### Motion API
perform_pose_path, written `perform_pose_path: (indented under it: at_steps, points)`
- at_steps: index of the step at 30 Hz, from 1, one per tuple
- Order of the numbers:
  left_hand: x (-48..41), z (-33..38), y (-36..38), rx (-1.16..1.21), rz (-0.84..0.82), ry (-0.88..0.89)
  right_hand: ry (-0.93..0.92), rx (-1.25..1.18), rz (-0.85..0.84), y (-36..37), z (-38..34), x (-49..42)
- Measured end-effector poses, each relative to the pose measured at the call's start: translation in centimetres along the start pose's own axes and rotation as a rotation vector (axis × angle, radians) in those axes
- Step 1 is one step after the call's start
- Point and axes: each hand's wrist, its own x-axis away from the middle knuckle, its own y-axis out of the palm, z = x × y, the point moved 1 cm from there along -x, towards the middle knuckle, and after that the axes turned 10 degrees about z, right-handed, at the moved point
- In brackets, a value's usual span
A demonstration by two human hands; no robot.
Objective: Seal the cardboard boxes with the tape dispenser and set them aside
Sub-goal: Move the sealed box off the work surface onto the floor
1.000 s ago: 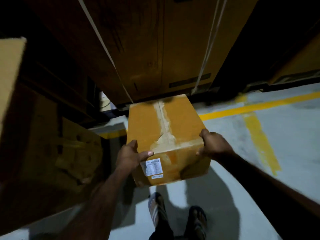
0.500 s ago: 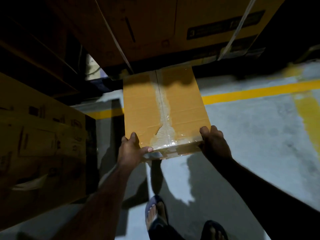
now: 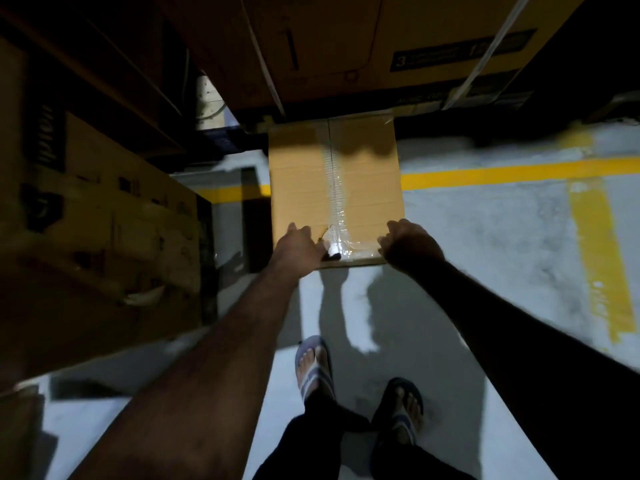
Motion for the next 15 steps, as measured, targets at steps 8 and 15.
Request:
perform_pose_path:
  at_steps: [8, 15]
  points:
    - [21.8, 9.1, -15.1, 0.460, 0.053, 0.007, -0.042, -0.510, 0.089, -20.8, -8.3, 16.8]
    - [39.3, 8.5, -25.0, 0.581, 0.235, 0.107, -0.251, -0.802, 0.128, -31.6, -13.7, 30.4]
